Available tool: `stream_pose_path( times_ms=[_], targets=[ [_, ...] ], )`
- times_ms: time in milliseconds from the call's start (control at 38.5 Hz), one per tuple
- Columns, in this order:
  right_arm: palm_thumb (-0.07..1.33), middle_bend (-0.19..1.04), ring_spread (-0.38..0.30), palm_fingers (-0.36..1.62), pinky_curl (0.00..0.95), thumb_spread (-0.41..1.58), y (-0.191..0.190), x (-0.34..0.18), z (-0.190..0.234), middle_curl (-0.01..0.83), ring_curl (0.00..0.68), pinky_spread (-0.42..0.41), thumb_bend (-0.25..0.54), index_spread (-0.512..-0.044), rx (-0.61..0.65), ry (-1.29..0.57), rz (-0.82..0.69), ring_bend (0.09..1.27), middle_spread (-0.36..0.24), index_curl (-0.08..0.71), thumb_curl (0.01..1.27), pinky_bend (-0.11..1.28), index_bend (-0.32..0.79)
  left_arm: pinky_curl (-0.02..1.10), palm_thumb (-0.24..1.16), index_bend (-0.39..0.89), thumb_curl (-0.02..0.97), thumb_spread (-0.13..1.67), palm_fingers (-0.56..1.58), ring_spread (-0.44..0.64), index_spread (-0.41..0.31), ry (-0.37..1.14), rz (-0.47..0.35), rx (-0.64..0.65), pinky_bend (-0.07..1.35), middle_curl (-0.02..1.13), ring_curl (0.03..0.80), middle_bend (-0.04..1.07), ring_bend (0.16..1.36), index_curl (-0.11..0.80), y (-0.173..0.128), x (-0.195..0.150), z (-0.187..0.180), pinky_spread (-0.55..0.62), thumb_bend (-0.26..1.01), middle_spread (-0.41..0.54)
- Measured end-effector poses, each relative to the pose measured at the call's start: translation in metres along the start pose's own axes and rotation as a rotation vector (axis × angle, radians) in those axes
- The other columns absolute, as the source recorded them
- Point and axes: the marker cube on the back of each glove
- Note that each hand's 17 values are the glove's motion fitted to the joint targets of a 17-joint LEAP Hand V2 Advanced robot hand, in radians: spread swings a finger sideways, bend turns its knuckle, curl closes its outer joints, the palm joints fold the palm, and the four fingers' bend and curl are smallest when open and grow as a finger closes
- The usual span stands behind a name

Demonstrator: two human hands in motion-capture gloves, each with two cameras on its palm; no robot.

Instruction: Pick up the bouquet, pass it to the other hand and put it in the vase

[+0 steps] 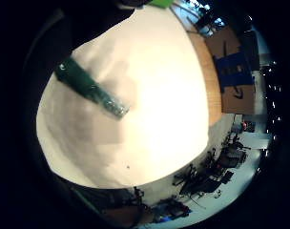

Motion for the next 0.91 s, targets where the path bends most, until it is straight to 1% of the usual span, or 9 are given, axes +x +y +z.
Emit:
stream_pose_path(
  times_ms=[260,416,468,494,701,727,753,779,909],
  targets=[
    [0.71,0.27,0.213,0.17,0.364,1.15,-0.019,0.009,0.021,0.34,0.278,0.331,0.065,-0.303,-0.066,-0.013,0.098,0.46,0.055,0.139,0.37,0.73,0.08,0.33,0.19,0.12,0.294,0.96,0.26,0.31,-0.115,-0.008,-0.006,-0.031,0.39,0.33,0.286,0.19,0.58,0.247,0.0,0.0,0.005,0.48,-0.03,0.063],
    [0.81,0.34,0.153,0.37,0.338,1.16,-0.034,0.006,0.028,0.364,0.293,0.308,0.086,-0.301,0.022,0.117,0.121,0.5,-0.013,0.168,0.4,0.63,0.13,0.34,0.19,0.13,0.296,0.96,0.26,0.31,-0.115,0.001,-0.004,-0.051,0.39,0.33,0.287,0.19,0.59,0.248,-0.001,0.0,0.011,0.48,-0.03,0.07],
    [0.86,0.37,0.107,0.56,0.334,1.17,-0.039,0.004,0.03,0.373,0.296,0.292,0.107,-0.31,0.076,0.214,0.125,0.49,-0.044,0.207,0.41,0.61,0.21,0.34,0.19,0.13,0.296,0.96,0.25,0.31,-0.115,0.016,0.001,-0.053,0.4,0.34,0.286,0.19,0.58,0.249,-0.001,0.002,0.012,0.48,-0.03,0.071],
    [0.88,0.35,0.082,0.64,0.33,1.17,-0.04,0.002,0.03,0.368,0.296,0.278,0.114,-0.311,0.098,0.262,0.123,0.49,-0.056,0.209,0.42,0.63,0.2,0.34,0.19,0.13,0.296,0.96,0.25,0.31,-0.115,0.022,0.004,-0.051,0.4,0.34,0.286,0.19,0.58,0.25,-0.002,0.002,0.013,0.48,-0.03,0.071],
    [0.94,0.44,-0.104,0.99,0.334,1.13,-0.035,-0.008,0.021,0.413,0.362,0.088,0.1,-0.293,0.089,0.403,0.107,0.66,-0.131,0.192,0.44,0.6,0.04,0.34,0.19,0.13,0.298,0.96,0.25,0.32,-0.115,0.024,0.0,-0.08,0.4,0.34,0.286,0.19,0.59,0.249,0.0,-0.004,0.017,0.48,-0.03,0.072],
    [0.93,0.44,-0.132,1.07,0.36,1.11,-0.036,-0.008,0.021,0.423,0.384,0.005,0.085,-0.29,0.1,0.402,0.107,0.7,-0.146,0.178,0.45,0.66,-0.01,0.34,0.19,0.12,0.298,0.96,0.25,0.32,-0.115,0.025,-0.001,-0.078,0.4,0.34,0.287,0.2,0.59,0.248,-0.002,-0.006,0.019,0.48,-0.03,0.072],
    [0.94,0.44,-0.134,1.0,0.336,1.11,-0.038,-0.007,0.022,0.422,0.376,0.04,0.086,-0.289,0.119,0.396,0.105,0.67,-0.148,0.182,0.45,0.61,0.04,0.34,0.19,0.13,0.299,0.96,0.25,0.32,-0.115,0.026,-0.004,-0.076,0.4,0.34,0.286,0.19,0.59,0.248,-0.003,-0.007,0.02,0.48,-0.03,0.073],
    [0.96,0.47,-0.161,1.16,0.386,1.08,-0.041,-0.005,0.024,0.443,0.417,-0.078,0.084,-0.283,0.143,0.387,0.101,0.75,-0.164,0.167,0.47,0.71,-0.02,0.34,0.19,0.12,0.299,0.96,0.25,0.32,-0.113,0.028,-0.007,-0.075,0.4,0.34,0.287,0.2,0.59,0.248,-0.003,-0.008,0.021,0.48,-0.03,0.073],
    [0.99,0.51,-0.196,1.26,0.403,0.92,-0.054,0.0,0.032,0.477,0.455,-0.196,0.054,-0.284,0.26,0.307,0.087,0.8,-0.182,0.201,0.52,0.72,0.12,0.34,0.19,0.12,0.3,0.97,0.25,0.32,-0.112,0.039,-0.012,-0.087,0.4,0.34,0.287,0.2,0.59,0.249,-0.002,-0.004,0.017,0.48,-0.03,0.073]
  ],
)
